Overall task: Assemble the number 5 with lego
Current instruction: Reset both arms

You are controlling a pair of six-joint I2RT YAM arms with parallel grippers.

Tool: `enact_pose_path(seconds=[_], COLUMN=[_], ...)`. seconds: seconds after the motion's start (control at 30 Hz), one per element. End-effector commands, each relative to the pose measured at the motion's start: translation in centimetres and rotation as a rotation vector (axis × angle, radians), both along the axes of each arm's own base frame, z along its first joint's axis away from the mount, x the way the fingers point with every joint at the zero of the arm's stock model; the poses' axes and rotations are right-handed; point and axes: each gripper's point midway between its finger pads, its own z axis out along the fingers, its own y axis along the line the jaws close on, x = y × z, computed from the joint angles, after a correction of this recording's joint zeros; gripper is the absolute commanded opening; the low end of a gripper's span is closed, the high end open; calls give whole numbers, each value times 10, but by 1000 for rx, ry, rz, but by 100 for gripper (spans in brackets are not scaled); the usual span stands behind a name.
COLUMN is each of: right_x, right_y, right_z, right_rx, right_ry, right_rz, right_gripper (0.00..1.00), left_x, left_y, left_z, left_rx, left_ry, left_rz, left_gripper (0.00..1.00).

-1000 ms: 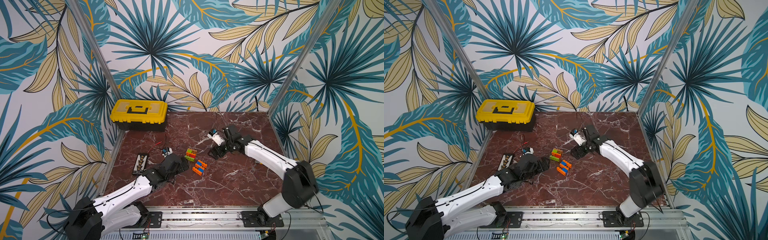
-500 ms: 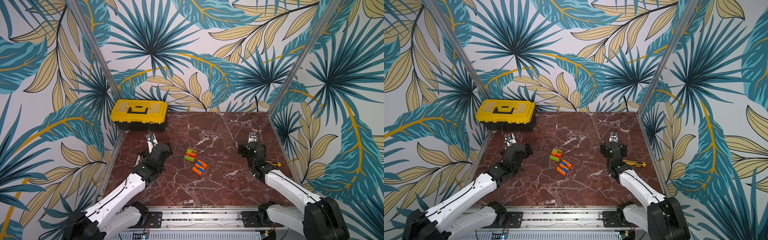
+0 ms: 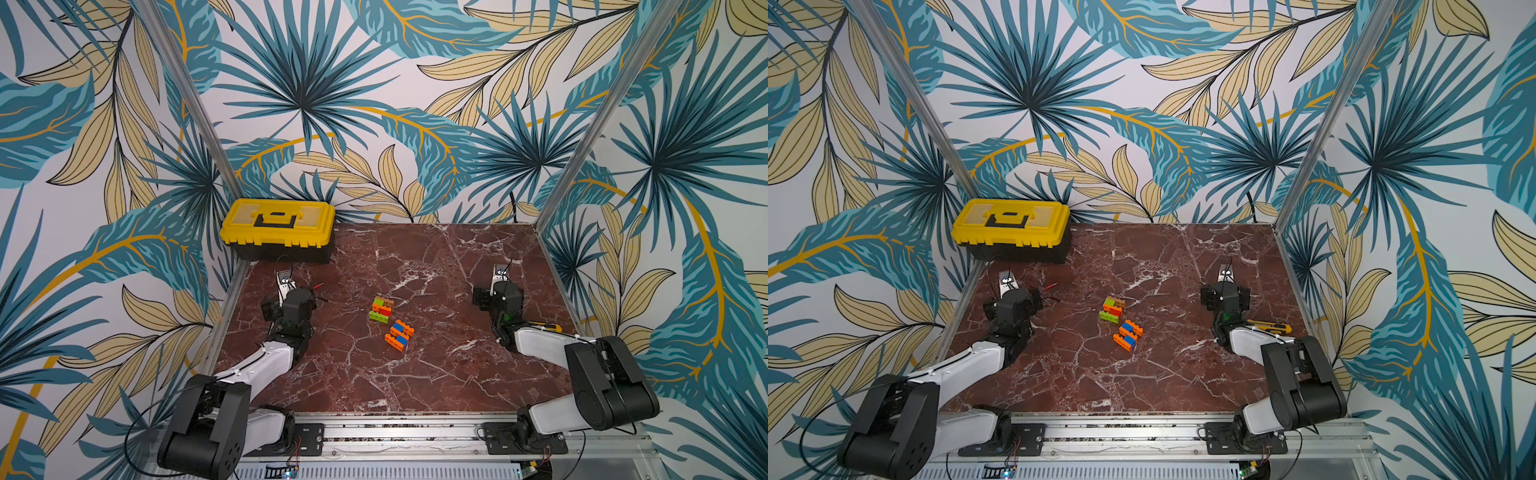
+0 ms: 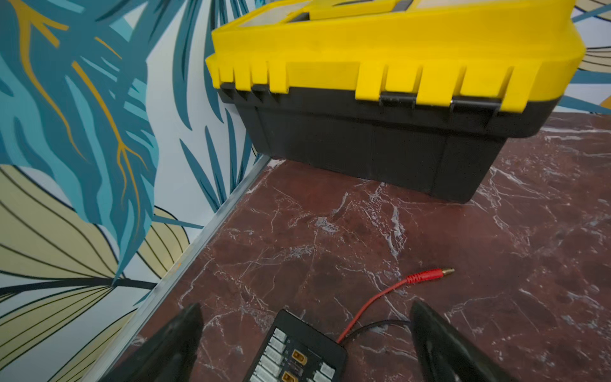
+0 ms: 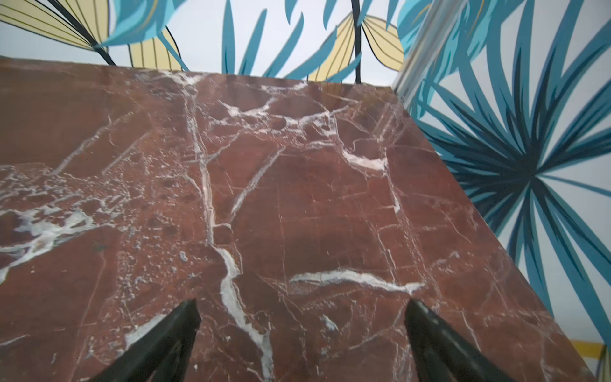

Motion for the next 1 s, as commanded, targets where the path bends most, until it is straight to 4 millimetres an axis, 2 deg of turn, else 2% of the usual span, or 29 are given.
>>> enact_pose_path(seconds=[0.0,0.2,0.33,0.37,0.47,0.63,0.77,0.97], right_x=[1,-7,-3,-5,-3,-7,-8,-9], right_y=[6,7,6,5,1,-25,-26,-25], right_z=[14,14,3,0,2,3,4,4], right_rx=[20,36,67,71,71,73,72,70], right_ry=[-103,-156,-168,-141,-150,-165,-172,-174], right_rz=[71,91,123,116,96,-66,-76,-68], right_gripper=[99,99,99,99,99,99,99,99], left_x=[17,27,33,35,41,45,44,44], left_y=[-10,-11,-5,-7,-4,-3,-3,-17], left_z=[26,13,-9,-8,-16,-15,-14,-13], left_rx=[7,15,-48,-41,-106,-115,-111,-33], left_ry=[-184,-202,-214,-232,-154,-163,-174,-164], left_rz=[-100,-188,-232,-257,-279,-284,-287,-293], left_gripper=[100,100,100,100,100,100,100,99])
